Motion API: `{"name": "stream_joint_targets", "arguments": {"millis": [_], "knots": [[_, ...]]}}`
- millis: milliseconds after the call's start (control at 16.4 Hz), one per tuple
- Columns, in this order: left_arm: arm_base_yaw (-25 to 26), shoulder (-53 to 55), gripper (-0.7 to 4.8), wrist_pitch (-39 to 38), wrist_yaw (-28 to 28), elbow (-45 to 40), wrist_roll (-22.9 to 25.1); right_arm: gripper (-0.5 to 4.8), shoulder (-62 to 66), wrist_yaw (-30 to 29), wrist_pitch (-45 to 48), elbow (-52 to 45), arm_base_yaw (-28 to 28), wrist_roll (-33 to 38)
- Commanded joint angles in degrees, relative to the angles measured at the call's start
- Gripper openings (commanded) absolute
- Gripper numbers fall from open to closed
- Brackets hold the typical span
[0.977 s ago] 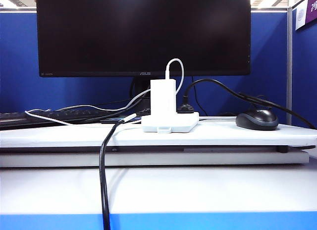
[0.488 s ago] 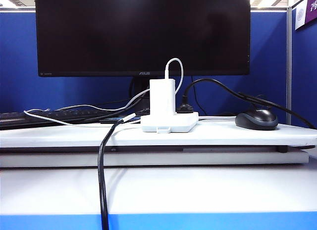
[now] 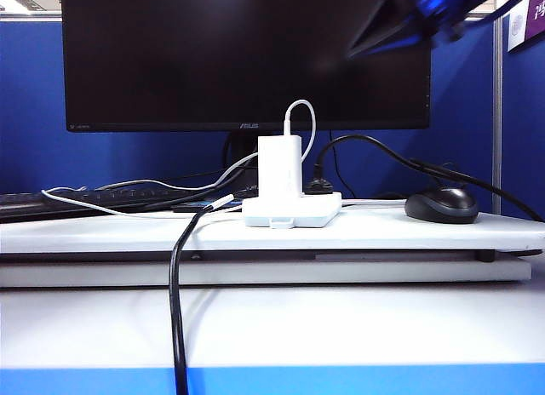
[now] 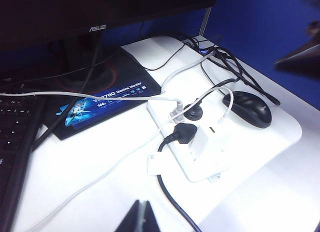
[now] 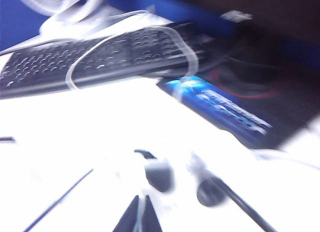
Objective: Unplug the white charger from the socket, then place it next to the socket.
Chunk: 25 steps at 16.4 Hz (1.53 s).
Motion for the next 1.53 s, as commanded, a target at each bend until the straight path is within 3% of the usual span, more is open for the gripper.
{"name": "stream_joint_targets", "arguments": {"millis": [61,122,183,305,1038,1527], "knots": [[-0.1,-0.1,-0.05,1.1,0.4,0.4,0.2,0.27,3.9,-0.3,7.3,0.2,2.7,-0.2],[-0.1,-0.1,-0.05,1.1,0.4,0.4,0.2,0.44,5.0,-0.2,7.8,0.2,3.3,-1.2],[-0.1,-0.1,-0.05,1.1,0.4,0.4,0.2,1.55,6.4,-0.2,7.7,0.2,4.0,-3.8],[-0.1,-0.1,-0.05,1.2,0.4,0.4,0.2,4.79,8.9,-0.1,7.8,0.2,5.0,-6.7],[-0.1,-0.1,-0.05,1.6,0.4,0.4,0.2,4.79,16.1,-3.1,5.6,0.2,5.3,-10.5],[-0.1,-0.1,-0.05,1.6,0.4,0.4,0.2,4.79,19.3,-4.8,10.1,0.2,6.4,-11.9]]}}
